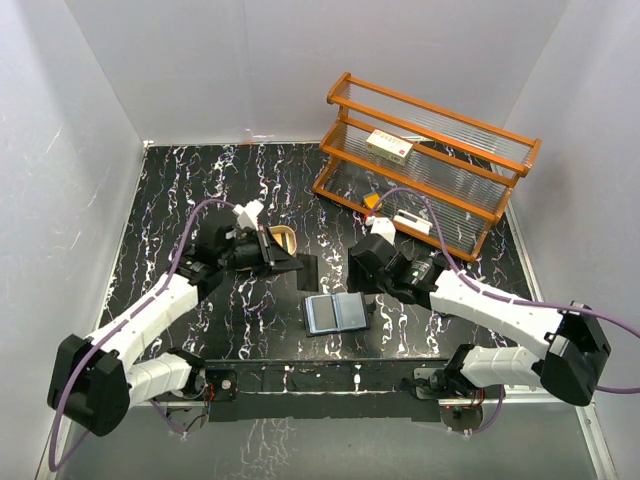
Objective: Put the credit cards into the card holder
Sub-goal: Insert the credit card into the card holder.
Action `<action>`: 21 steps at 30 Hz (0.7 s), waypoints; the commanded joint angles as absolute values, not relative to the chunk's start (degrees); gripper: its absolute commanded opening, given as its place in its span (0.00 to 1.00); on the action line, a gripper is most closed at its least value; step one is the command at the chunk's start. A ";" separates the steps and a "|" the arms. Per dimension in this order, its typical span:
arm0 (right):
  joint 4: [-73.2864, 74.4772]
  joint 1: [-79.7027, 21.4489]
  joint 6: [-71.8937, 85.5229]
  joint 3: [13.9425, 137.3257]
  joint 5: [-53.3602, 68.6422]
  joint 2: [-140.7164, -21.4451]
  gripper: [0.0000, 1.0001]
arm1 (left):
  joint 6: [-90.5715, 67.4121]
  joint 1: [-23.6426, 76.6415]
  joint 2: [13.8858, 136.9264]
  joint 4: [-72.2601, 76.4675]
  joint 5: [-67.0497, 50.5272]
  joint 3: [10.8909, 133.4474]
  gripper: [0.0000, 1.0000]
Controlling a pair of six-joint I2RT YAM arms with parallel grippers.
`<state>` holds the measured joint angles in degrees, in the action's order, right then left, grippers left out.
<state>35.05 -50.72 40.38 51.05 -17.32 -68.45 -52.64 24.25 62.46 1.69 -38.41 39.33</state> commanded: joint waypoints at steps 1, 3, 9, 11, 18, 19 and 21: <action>34.58 -50.05 39.65 47.04 -18.62 -68.79 0.51 | -54.73 30.93 65.35 3.13 -31.26 37.18 0.00; 33.55 -49.53 39.55 45.31 -17.81 -69.09 0.51 | -54.98 33.60 66.74 4.05 -29.29 36.74 0.00; 28.92 -47.07 38.22 41.08 -14.63 -70.60 0.50 | -54.61 39.11 71.44 4.81 -24.24 36.19 0.00; 26.65 -46.07 37.20 39.89 -11.89 -71.47 0.50 | -53.11 40.94 73.15 2.37 -22.05 37.37 0.00; 23.28 -45.86 36.55 37.68 -10.52 -74.52 0.44 | -52.14 42.44 75.86 2.38 -20.00 37.40 0.00; 22.69 -45.81 36.40 37.31 -9.64 -75.00 0.42 | -51.62 42.56 76.19 1.24 -19.25 37.85 0.00; 21.44 -45.86 36.34 36.66 -7.91 -75.76 0.39 | -50.62 42.54 76.81 -0.33 -18.69 38.51 0.00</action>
